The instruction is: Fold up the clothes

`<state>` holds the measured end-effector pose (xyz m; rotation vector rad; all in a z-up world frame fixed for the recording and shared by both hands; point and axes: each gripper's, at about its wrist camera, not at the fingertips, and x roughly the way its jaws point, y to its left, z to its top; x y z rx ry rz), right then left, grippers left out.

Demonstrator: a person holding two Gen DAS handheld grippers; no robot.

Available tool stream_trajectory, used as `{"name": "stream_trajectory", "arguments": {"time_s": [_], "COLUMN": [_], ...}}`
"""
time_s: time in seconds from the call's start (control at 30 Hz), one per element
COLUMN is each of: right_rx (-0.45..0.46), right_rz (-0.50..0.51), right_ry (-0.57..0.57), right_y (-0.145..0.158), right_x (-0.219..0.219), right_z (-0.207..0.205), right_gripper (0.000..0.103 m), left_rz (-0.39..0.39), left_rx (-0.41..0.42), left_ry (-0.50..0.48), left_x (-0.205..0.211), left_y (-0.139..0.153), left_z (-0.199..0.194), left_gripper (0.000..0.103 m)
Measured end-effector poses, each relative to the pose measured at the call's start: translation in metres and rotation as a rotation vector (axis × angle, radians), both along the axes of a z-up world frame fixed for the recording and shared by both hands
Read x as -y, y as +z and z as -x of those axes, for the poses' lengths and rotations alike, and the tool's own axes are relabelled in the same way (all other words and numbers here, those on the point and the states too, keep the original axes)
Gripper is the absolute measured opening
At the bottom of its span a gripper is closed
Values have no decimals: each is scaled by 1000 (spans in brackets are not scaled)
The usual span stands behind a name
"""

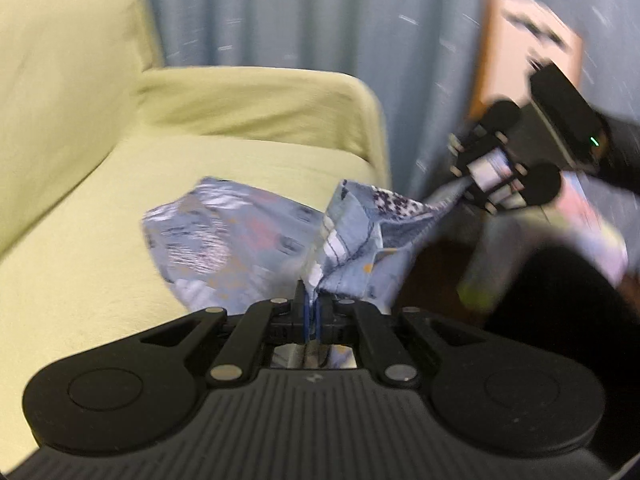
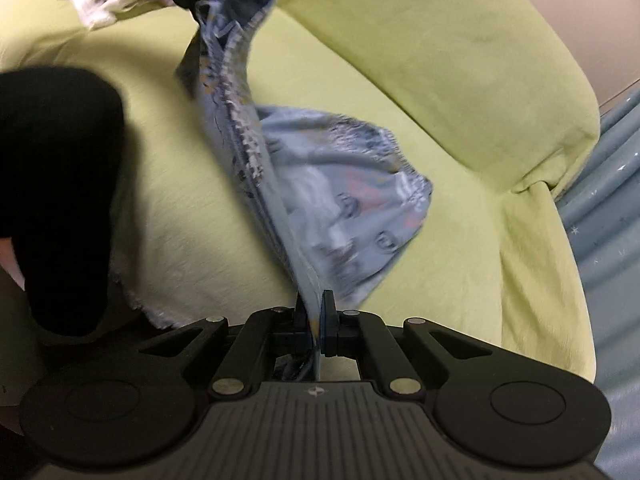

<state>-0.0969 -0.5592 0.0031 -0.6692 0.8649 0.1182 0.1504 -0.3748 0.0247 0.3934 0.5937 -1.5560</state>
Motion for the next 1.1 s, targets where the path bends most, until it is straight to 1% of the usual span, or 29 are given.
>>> {"name": "stream_trajectory", "arguments": {"time_s": [0.07, 0.13, 0.2, 0.27, 0.3, 0.37, 0.4, 0.43, 0.47, 0.53, 0.6, 0.63, 0.67, 0.77, 0.9, 0.97, 1.0, 1.03, 1.1], "right_rx": [-34, -76, -91, -106, -107, -107, -93, -74, -43, 26, 101, 132, 162, 259, 391, 425, 426, 426, 433], "right_rz": [-51, -111, -254, -398, -477, -634, -700, -758, -821, -917, -1024, -1057, -1083, -1137, -1260, -1335, -1362, -1386, -1370], "right_ry": [-9, -26, -77, -129, -169, -251, -294, -334, -383, -472, -540, -562, -580, -616, -686, -731, -748, -761, -744], "right_y": [8, 12, 1, -9, -19, -38, -46, -53, -61, -71, -79, -82, -84, -85, -97, -111, -114, -117, -114], "right_x": [21, 46, 77, 107, 121, 148, 157, 165, 175, 189, 196, 198, 196, 189, 187, 187, 191, 194, 195], "right_z": [-32, -68, -101, -132, -141, -157, -158, -156, -153, -144, -129, -126, -120, -106, -84, -77, -75, -74, -74], "right_gripper": [1, 1, 1, 3, 4, 9, 13, 22, 39, 51, 51, 52, 52, 52, 52, 52, 52, 53, 53], "left_rz": [0, -16, -46, -74, -77, -75, -66, -59, -50, -35, -24, -21, -22, -40, -43, -34, -27, -7, 7], "left_rx": [-99, -167, -225, -270, -278, -293, -298, -299, -288, -268, -256, -256, -258, -258, -251, -192, -164, -149, -132], "left_ry": [77, 143, 205, 240, 251, 272, 284, 297, 314, 326, 324, 318, 314, 301, 277, 266, 259, 252, 253], "left_x": [22, 39, 54, 62, 64, 66, 65, 65, 64, 63, 63, 63, 65, 71, 76, 77, 76, 74, 71], "left_y": [-10, -30, -53, -72, -79, -88, -90, -90, -90, -88, -85, -84, -79, -80, -80, -76, -74, -72, -71], "left_z": [-32, -56, -78, -91, -95, -101, -103, -106, -108, -111, -114, -115, -116, -116, -111, -103, -99, -96, -91], "left_gripper": [1, 1, 1, 1, 2, 7, 12, 20, 23, 23, 23, 23, 23, 24, 23, 7, 1, 1, 1]}}
